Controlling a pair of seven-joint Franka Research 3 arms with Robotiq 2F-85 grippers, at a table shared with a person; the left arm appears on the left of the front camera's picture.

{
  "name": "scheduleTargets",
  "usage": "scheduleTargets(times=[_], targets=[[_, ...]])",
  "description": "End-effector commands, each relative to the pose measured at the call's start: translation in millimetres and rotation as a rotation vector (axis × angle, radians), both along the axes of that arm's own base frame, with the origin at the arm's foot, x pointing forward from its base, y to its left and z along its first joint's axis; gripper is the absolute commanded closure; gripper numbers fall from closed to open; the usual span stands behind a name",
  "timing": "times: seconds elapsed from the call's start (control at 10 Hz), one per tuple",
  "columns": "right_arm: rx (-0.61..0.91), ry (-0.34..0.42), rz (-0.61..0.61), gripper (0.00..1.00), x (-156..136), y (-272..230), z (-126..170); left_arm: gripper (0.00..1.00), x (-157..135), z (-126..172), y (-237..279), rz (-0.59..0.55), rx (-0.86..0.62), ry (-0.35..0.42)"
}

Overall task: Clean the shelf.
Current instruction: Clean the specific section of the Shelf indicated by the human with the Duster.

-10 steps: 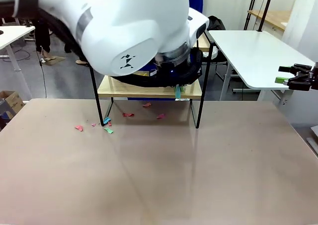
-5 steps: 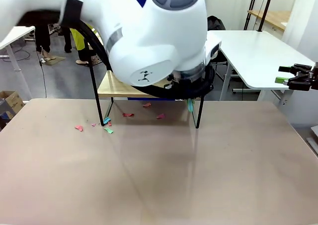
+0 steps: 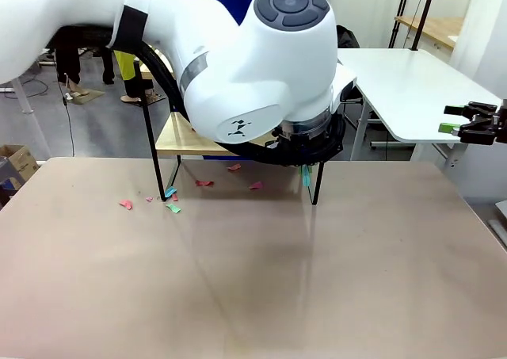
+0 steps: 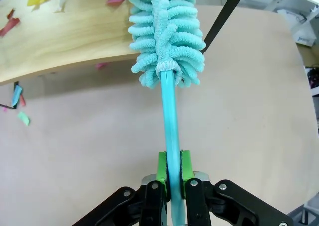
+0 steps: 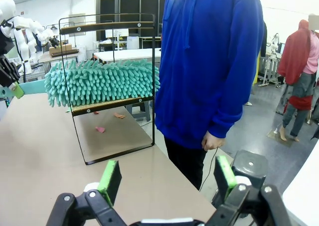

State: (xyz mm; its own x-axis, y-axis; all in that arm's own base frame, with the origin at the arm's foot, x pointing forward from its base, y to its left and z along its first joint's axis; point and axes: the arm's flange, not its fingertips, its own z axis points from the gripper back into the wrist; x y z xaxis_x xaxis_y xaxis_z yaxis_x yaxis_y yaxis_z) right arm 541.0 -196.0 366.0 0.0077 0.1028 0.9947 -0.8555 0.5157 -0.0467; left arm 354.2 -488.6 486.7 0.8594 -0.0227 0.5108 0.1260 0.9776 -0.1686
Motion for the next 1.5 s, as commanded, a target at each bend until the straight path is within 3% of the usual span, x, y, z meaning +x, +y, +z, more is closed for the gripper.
scheduleTargets(times=[0.0,0.3,0.7,0.9,1.1,1.2,1.4], targets=[[0.002,-0.005,0.001,0.00,-1,2,3,0.87,4,-1,17,-0.013,0.023,0.033],[0.002,-0.005,0.001,0.00,-1,2,3,0.87,16,-9,80,0.024,0.124,0.128],[0.002,-0.005,0.001,0.00,-1,2,3,0.87,24,-2,194,0.156,0.310,0.223],[0.002,-0.005,0.001,0.00,-1,2,3,0.87,21,0,237,0.221,0.424,0.226],[0.002,-0.005,0.001,0.00,-1,2,3,0.87,2,18,233,0.169,0.388,0.117],[0.002,-0.005,0.001,0.00,-1,2,3,0.87,24,3,240,0.219,0.397,0.217],[0.002,-0.005,0.001,0.00,-1,2,3,0.87,24,3,240,0.219,0.397,0.217]])
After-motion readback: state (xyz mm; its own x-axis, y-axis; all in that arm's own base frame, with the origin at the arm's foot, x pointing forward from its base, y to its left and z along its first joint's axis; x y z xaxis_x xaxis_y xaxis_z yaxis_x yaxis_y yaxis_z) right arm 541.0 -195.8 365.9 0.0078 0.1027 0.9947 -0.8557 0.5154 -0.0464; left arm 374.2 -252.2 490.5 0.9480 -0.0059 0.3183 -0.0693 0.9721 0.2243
